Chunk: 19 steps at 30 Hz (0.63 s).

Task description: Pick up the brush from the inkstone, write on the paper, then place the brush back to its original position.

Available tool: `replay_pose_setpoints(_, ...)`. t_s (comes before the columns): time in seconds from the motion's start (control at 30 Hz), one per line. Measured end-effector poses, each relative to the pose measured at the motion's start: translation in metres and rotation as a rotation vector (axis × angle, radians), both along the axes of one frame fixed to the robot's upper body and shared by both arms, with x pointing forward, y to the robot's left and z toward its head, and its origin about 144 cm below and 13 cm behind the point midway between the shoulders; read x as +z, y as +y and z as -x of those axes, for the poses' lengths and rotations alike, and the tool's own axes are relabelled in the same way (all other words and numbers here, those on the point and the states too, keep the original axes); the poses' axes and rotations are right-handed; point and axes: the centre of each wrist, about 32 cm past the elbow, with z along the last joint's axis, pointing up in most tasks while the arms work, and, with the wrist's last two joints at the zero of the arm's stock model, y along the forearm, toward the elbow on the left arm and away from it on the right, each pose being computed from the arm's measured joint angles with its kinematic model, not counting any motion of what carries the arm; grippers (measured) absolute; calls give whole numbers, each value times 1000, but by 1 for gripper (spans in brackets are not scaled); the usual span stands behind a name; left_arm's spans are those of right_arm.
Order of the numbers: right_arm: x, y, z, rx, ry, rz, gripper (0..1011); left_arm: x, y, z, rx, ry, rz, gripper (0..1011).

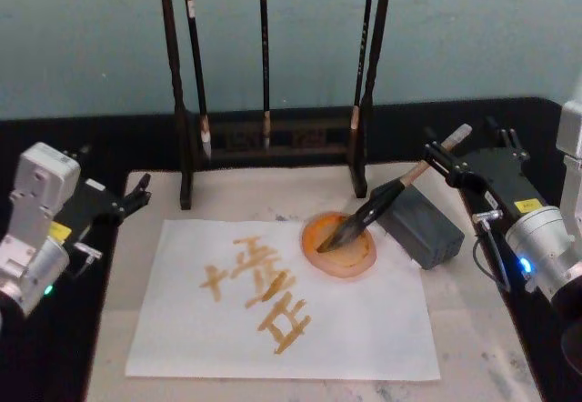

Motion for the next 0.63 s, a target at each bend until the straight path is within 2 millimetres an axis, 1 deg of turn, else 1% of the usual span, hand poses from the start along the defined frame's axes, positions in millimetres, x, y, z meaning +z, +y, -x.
replay_pose_setpoints(0.63, 0, 0, 0, 0, 0, 0, 1000, 0, 0, 0, 0, 0, 0, 1010)
